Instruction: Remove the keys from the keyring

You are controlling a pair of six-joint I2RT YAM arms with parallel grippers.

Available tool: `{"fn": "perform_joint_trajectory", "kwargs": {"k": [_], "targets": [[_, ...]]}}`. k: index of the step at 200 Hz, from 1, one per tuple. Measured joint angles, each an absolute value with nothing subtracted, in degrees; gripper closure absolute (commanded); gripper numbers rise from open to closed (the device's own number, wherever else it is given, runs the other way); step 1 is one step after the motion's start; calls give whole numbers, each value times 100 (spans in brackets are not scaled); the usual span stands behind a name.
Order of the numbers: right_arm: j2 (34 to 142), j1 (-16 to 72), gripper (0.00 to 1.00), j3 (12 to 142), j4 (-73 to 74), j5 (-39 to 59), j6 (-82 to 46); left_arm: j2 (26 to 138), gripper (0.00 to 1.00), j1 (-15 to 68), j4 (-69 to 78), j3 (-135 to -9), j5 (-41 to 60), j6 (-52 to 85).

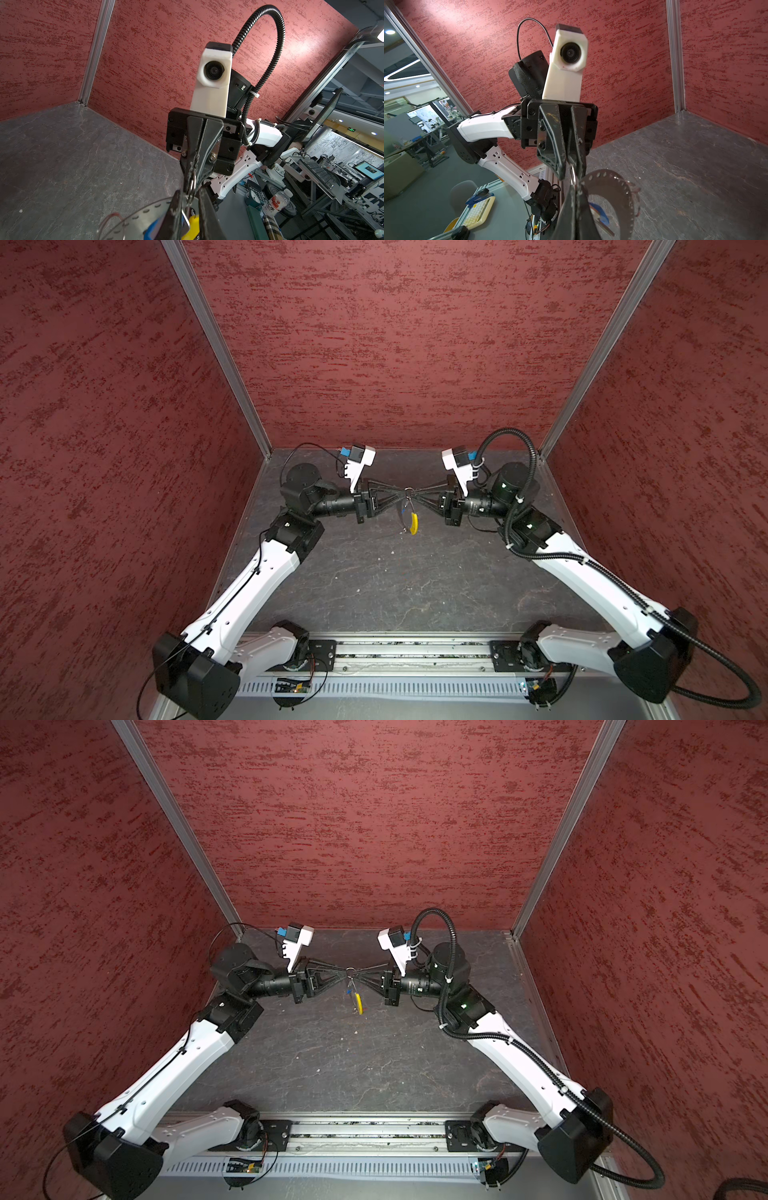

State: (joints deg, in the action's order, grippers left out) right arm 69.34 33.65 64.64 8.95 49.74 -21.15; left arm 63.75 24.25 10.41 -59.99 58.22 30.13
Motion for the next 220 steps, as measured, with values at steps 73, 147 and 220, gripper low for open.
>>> {"fn": "perform_joint_trajectory", "kwargs": {"k": [73, 147, 220], "targets": [[7004, 3369, 100, 6464, 1044, 5000, -2233, 6375, 90, 2510, 1039, -5999, 5782, 3004], [6997, 3398, 93, 6455, 1142, 4971, -2346, 6329, 100, 2574, 1044, -5979, 5507, 2880], [6359, 3415, 53, 6036, 1251, 4182, -2314, 6073, 100, 2676, 663, -5979, 5096, 2661]]}}
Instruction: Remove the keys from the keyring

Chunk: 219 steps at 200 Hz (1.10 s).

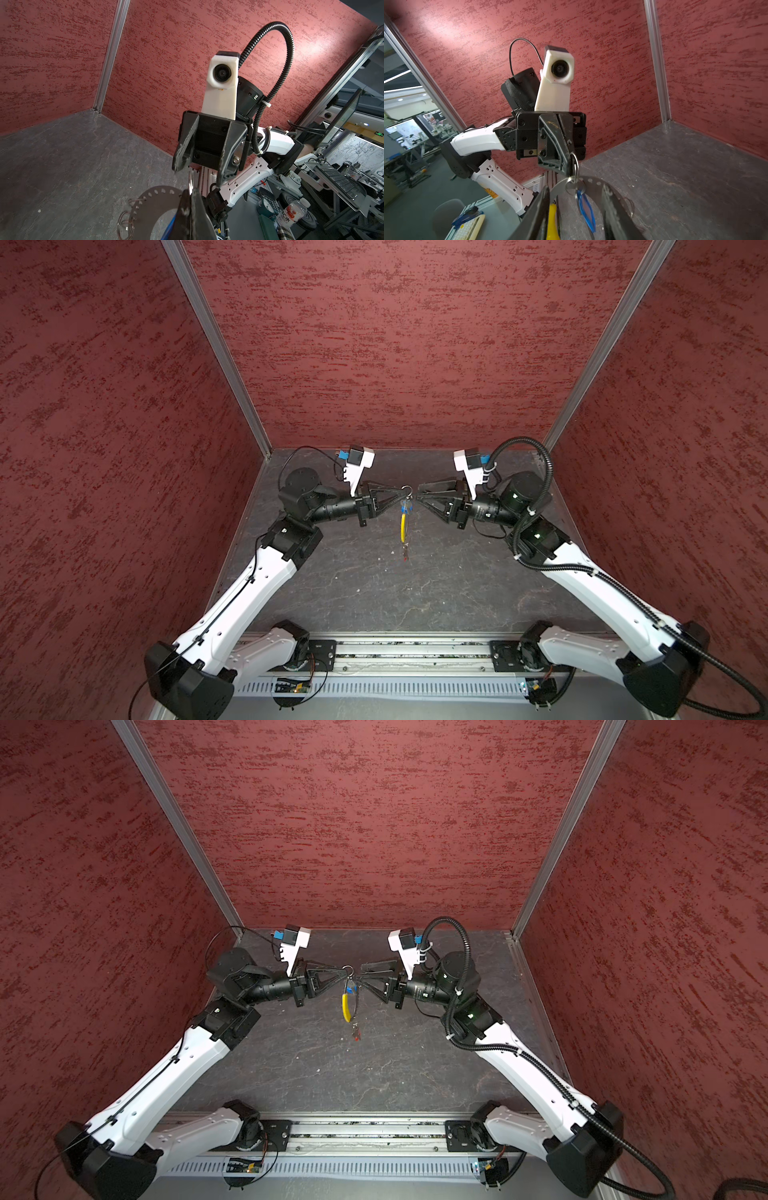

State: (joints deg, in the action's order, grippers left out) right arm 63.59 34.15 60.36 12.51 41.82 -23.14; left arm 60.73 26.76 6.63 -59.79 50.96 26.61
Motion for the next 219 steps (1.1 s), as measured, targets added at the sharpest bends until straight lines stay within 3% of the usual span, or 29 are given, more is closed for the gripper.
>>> {"fn": "perform_joint_trajectory", "kwargs": {"k": [44, 98, 174, 219], "targets": [[6066, 3415, 50, 5909, 1441, 3594, -2362, 5911, 100, 2906, 45, -6095, 4676, 2231], [6359, 3435, 50, 5961, 1278, 3581, -2316, 5913, 100, 3120, -1229, -6858, 4204, 1566], [6547, 3437, 51, 5961, 1297, 4622, -2397, 5994, 100, 3131, -2936, -7518, 4366, 613], [6571, 3444, 58, 5961, 1481, 5089, -2521, 6215, 100, 3131, -3420, -7762, 4493, 314]]}}
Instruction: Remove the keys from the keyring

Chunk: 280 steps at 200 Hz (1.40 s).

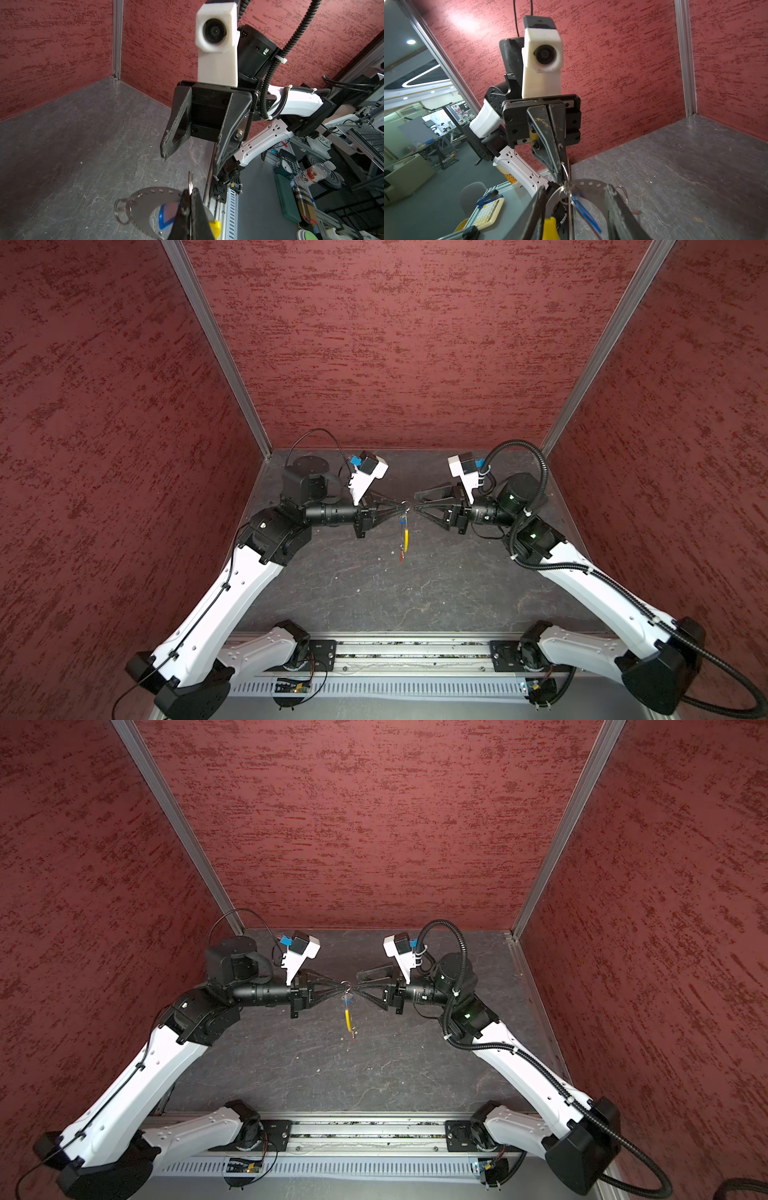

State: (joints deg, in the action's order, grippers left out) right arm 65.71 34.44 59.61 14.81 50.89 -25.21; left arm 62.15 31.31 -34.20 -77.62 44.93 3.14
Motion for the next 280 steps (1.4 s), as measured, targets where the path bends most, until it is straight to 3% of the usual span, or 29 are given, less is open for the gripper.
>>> {"fn": "perform_joint_trajectory", "kwargs": {"k": [70, 280], "targets": [[6694, 3483, 72, 5964, 1507, 5391, -2576, 6320, 100, 3131, -3568, -7835, 4689, 165], [6761, 3568, 100, 5964, 1566, 5557, -2617, 6412, 100, 3151, -3612, -7876, 4772, 143]]}}
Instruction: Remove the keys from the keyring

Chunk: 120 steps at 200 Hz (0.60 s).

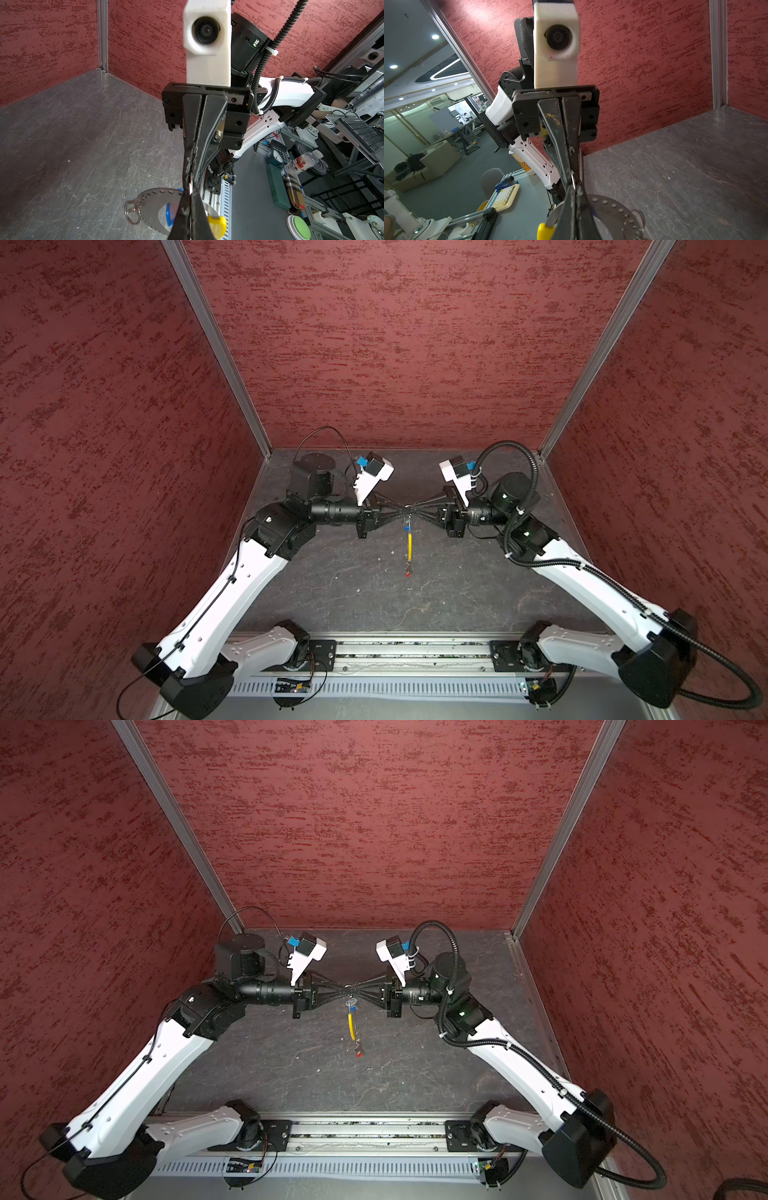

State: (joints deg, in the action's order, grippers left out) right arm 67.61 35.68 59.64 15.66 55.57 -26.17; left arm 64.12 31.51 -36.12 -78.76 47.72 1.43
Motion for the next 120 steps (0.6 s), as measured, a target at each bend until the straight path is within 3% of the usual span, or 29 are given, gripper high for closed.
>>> {"fn": "perform_joint_trajectory", "kwargs": {"k": [20, 50, 89, 120], "targets": [[6761, 3568, 100, 5964, 1570, 5555, -2617, 6412, 100, 3151, -3610, -7876, 4766, 148], [6761, 3573, 100, 5964, 1680, 5533, -2674, 6412, 78, 3153, -3531, -7876, 4751, 217], [6761, 3592, 100, 5961, 2064, 5468, -2867, 6296, 60, 3151, -3000, -7655, 4707, 475], [6755, 3594, 100, 5937, 2383, 5339, -3026, 5951, 58, 3151, -2167, -7061, 4663, 819]]}}
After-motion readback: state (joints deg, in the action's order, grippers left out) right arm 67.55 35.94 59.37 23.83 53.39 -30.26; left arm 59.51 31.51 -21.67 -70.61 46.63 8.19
